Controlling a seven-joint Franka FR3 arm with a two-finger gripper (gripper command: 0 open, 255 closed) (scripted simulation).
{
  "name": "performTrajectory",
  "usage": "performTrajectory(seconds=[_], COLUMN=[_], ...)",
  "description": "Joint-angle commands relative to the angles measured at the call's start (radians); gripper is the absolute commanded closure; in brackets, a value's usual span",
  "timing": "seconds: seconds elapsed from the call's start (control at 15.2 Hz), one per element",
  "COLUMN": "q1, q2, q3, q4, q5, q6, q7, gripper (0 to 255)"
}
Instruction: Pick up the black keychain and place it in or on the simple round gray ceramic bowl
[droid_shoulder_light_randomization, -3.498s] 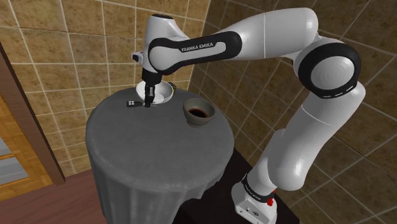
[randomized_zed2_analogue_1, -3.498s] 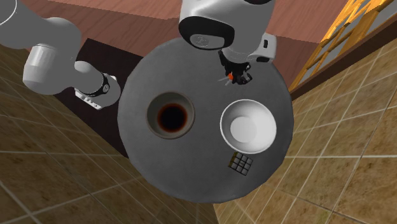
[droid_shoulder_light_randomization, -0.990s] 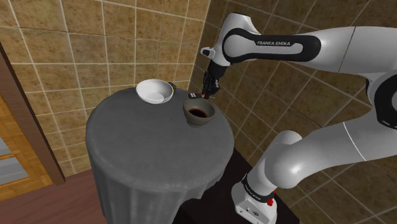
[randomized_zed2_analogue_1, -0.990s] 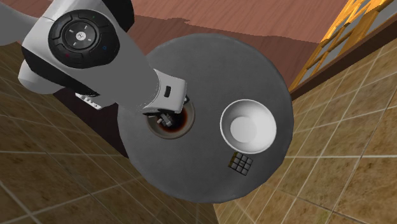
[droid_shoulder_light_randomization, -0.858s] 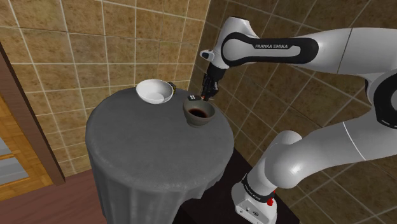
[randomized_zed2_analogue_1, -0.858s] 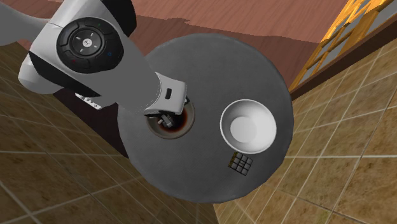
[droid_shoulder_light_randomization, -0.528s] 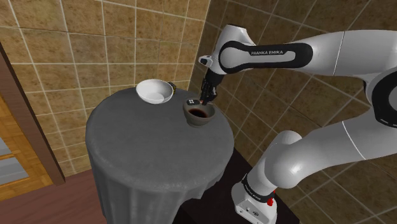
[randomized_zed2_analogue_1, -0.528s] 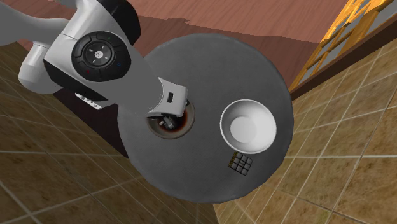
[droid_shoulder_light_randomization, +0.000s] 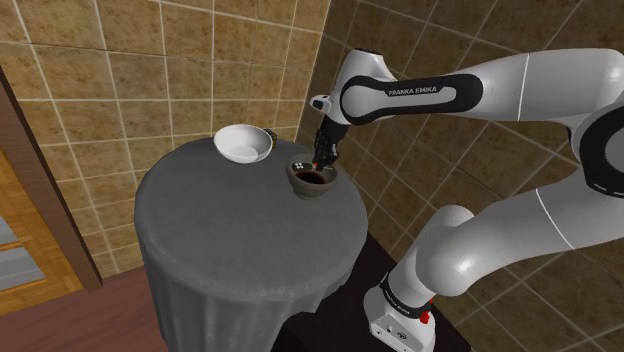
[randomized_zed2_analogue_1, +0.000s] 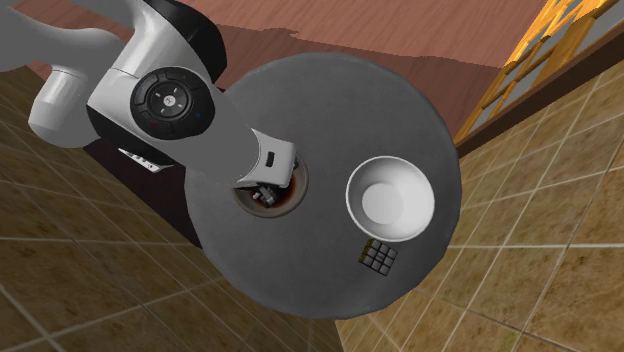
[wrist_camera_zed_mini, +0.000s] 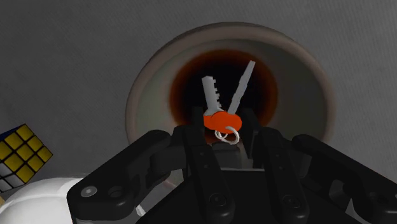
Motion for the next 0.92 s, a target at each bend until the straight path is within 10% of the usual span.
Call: performTrajectory(seconds=[0.0,0.13,0.2,0.86], q1=[0.0,0.0,0.0,-0.002], q2=[0.0,0.0,0.0,-0.046], q3=[0.0,0.0,0.0,0.008], q4=[0.0,0.0,0.0,0.093], q5=[0.0,0.0,0.0,-0.002], q6=[0.001,0.001,0.001,-0.139], q7=[0.0,0.0,0.0,0.003], gripper=[255,255,0,0])
